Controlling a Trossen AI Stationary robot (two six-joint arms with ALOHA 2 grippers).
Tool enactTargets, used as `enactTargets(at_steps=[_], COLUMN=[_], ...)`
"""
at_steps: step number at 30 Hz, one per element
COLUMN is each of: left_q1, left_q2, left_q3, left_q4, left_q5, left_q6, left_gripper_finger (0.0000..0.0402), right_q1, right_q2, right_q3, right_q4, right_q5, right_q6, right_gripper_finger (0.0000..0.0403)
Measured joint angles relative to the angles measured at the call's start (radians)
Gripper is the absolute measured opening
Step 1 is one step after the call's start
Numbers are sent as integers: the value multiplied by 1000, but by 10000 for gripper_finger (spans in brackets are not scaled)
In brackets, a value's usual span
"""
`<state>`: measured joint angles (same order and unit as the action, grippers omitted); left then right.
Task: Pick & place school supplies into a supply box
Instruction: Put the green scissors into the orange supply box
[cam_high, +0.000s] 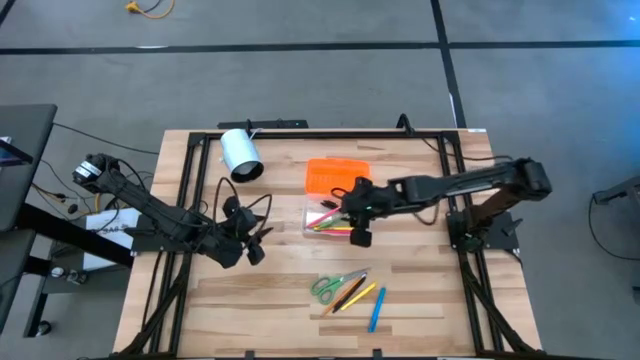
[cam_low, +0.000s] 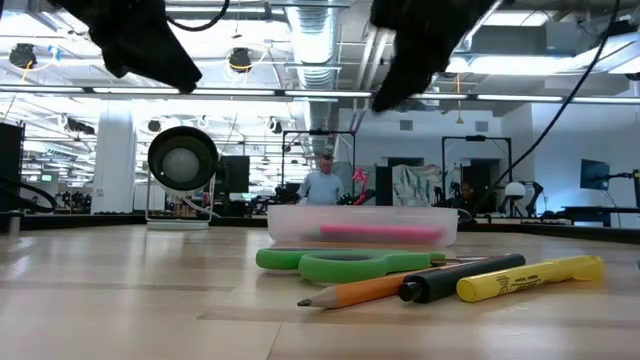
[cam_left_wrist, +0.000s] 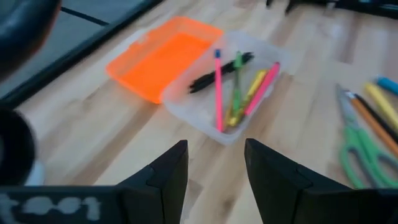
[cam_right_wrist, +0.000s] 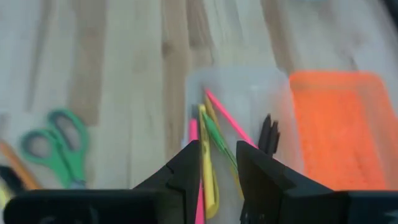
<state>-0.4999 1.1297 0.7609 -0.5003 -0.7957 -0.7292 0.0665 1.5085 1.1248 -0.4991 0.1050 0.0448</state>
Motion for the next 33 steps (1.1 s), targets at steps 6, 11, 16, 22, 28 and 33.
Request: enactTargets(at_steps=[6, 11, 16, 22, 28, 33], left_q1=[15, 47, 67, 66, 72, 72], left_q2=[12, 76, 205, 411, 594, 709], left_q3=[0, 0, 4, 80, 190, 265], left_q4=[170, 352, 522, 653, 679, 659], left_q5=[146, 275, 405, 501, 603, 638], left_q6=[144, 228, 222, 213, 213, 199], left_gripper_finger=[148, 148, 148, 148, 148, 148], right_q1=[24, 54, 96, 148, 202, 258], right_q2=[-133, -220, -284, -336, -397, -457], right_q3=[0, 0, 0, 0, 0, 0], right_q4=[-53, -138, -235, -339, -424, -500], right_q5=[45, 117, 186, 263, 291, 348], right_q6=[34, 38, 67, 101, 128, 186], right_gripper_finger=[97, 97, 97, 98, 98, 98])
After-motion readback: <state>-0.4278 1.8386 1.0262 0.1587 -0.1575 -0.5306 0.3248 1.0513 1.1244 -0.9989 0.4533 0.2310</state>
